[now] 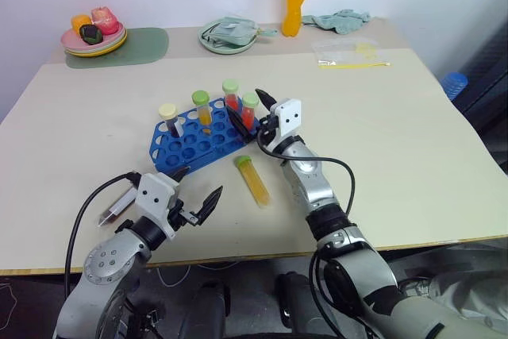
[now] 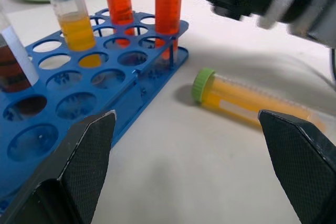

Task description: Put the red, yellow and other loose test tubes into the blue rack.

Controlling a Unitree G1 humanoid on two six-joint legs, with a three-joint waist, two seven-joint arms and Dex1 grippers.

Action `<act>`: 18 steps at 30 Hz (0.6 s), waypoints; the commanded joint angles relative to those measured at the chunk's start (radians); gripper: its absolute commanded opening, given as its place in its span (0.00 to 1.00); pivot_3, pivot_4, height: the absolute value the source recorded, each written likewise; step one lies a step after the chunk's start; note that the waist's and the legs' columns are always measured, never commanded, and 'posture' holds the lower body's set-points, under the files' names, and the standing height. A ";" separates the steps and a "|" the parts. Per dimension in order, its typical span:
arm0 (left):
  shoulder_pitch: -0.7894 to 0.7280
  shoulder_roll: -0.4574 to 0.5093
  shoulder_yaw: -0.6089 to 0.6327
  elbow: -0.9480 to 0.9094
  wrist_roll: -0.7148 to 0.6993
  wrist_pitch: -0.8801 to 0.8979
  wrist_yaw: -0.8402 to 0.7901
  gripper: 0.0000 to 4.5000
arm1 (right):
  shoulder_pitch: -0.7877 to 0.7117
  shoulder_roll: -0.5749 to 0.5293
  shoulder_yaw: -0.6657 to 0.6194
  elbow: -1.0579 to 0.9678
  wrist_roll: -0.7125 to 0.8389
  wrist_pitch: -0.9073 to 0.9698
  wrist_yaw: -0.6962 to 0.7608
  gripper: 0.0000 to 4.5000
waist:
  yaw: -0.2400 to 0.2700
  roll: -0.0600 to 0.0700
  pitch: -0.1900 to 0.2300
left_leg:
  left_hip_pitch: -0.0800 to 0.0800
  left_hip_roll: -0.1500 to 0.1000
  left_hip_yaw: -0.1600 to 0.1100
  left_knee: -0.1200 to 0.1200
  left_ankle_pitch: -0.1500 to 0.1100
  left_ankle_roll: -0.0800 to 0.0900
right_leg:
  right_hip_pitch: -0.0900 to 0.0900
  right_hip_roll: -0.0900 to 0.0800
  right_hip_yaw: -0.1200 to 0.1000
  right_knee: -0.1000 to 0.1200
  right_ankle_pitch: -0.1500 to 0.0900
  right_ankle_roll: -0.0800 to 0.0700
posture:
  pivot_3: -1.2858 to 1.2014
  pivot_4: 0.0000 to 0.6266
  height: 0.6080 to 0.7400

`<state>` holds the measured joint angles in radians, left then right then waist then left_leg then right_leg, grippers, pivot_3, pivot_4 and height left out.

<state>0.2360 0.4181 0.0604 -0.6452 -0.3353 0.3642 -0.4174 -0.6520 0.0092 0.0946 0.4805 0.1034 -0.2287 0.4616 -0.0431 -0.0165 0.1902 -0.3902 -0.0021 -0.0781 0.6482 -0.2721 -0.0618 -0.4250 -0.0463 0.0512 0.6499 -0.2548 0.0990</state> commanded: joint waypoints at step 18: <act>0.018 0.195 0.120 0.093 -0.004 -0.050 -0.202 1.00 | -0.154 -0.471 0.034 -0.860 0.519 1.837 0.081 0.99 | -0.001 0.002 0.001 | 0.001 0.001 0.000 0.000 0.000 0.000 | 0.000 0.001 0.000 0.000 -0.001 -0.001 | 0.52 0.24 1.00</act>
<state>0.2568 0.6063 0.1594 -0.5478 -0.3384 0.3395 -0.6052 -0.7712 -0.4863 0.1405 -0.3932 0.5863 1.5302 0.6061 -0.0439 -0.0147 0.1910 -0.3898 -0.0012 -0.0785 0.6486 -0.2722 -0.0613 -0.4245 -0.0448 0.0507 0.6494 -0.2556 0.0978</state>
